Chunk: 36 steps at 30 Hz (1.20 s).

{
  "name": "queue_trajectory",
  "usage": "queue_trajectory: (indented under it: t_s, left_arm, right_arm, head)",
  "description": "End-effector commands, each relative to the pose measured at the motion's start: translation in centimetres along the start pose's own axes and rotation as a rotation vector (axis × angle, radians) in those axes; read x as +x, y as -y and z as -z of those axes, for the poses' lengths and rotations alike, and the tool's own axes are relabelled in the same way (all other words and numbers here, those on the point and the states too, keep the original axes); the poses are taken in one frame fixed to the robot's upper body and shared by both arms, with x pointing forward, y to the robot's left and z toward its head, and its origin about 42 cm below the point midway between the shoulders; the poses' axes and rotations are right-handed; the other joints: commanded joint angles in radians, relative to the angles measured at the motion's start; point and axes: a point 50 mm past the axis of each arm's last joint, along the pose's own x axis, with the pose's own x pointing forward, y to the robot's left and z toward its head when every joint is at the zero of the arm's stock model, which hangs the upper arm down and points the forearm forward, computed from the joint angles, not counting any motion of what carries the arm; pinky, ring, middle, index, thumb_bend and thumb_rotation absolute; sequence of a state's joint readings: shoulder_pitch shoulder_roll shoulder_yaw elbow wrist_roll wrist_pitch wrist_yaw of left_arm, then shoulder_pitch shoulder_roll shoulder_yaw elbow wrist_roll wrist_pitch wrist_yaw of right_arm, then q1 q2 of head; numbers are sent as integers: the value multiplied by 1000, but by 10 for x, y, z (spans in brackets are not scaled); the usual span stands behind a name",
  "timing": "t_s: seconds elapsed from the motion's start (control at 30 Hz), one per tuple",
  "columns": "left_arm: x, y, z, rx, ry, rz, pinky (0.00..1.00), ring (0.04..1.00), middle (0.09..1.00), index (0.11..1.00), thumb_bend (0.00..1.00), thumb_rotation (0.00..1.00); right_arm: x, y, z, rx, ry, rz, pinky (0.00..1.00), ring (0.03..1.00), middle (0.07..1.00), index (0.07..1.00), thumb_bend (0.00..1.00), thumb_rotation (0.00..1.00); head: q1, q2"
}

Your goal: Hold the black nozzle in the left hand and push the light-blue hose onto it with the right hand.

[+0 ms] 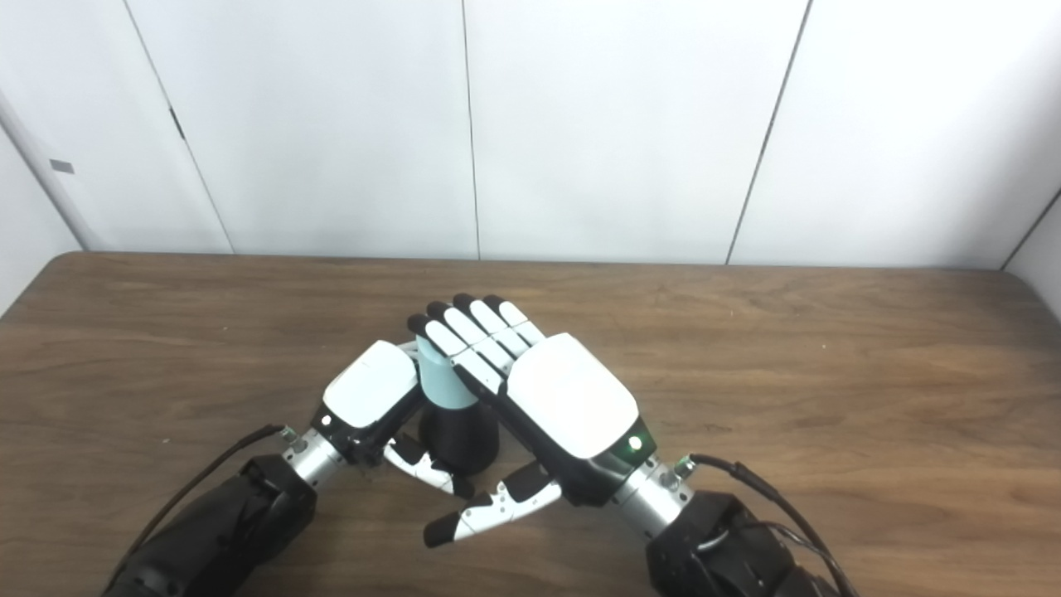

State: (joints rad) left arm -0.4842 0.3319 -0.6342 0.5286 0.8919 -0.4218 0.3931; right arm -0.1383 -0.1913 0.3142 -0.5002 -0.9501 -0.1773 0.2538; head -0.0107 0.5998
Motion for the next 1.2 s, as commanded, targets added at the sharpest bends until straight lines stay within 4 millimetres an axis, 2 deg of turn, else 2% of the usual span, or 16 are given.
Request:
queue_trajectory:
  t_s: [0.0,0.23,0.33,0.4,0.5,0.67,0.8,0.9,1.03,1.17]
  left_arm:
    - [-39,144,-111,-269,-54,376,718,528,473,471,498,0]
    - [-40,146,-109,-271,-47,365,695,522,477,463,498,0]
    - [-40,146,-111,-267,-45,375,702,526,478,465,498,0]
    - [-39,144,-111,-264,-44,380,708,529,478,464,498,0]
    - [-37,144,-111,-253,-49,384,713,529,475,470,498,0]
    - [-39,146,-110,-250,-47,370,683,520,466,484,499,0]
    - [-40,146,-111,-254,-43,372,712,530,474,473,498,0]
    - [-40,144,-111,-267,-45,378,728,530,476,466,497,0]
    - [-41,144,-110,-250,-45,385,725,529,471,476,498,0]
    - [-43,141,-111,-266,-41,363,696,522,467,476,499,0]
  right_arm:
    - [13,21,-8,-51,82,141,1000,1000,1000,1000,879,847]
    - [12,16,-8,-62,104,189,1000,1000,1000,1000,860,831]
    - [13,18,-8,-66,109,196,1000,1000,1000,1000,862,826]
    - [13,20,-6,-75,107,194,1000,1000,1000,1000,862,822]
    - [14,19,-4,-71,101,202,1000,1000,1000,998,863,805]
    - [12,17,-6,-73,77,192,1000,1000,1000,1000,867,798]
    - [11,14,-8,-78,68,184,1000,1000,1000,996,868,806]
    - [10,15,-9,-81,62,177,1000,1000,1000,995,863,819]
    - [9,10,-8,-80,45,167,1000,1000,1000,986,872,824]
    - [10,14,-9,-86,32,164,1000,1000,999,972,872,837]
  head:
    - [3,0]
    - [4,-20]
    - [-1,-17]
    - [6,3]
    - [5,-20]
    - [5,-20]
    - [2,-25]
    - [1,-11]
    - [-4,-30]
    - [-10,-10]
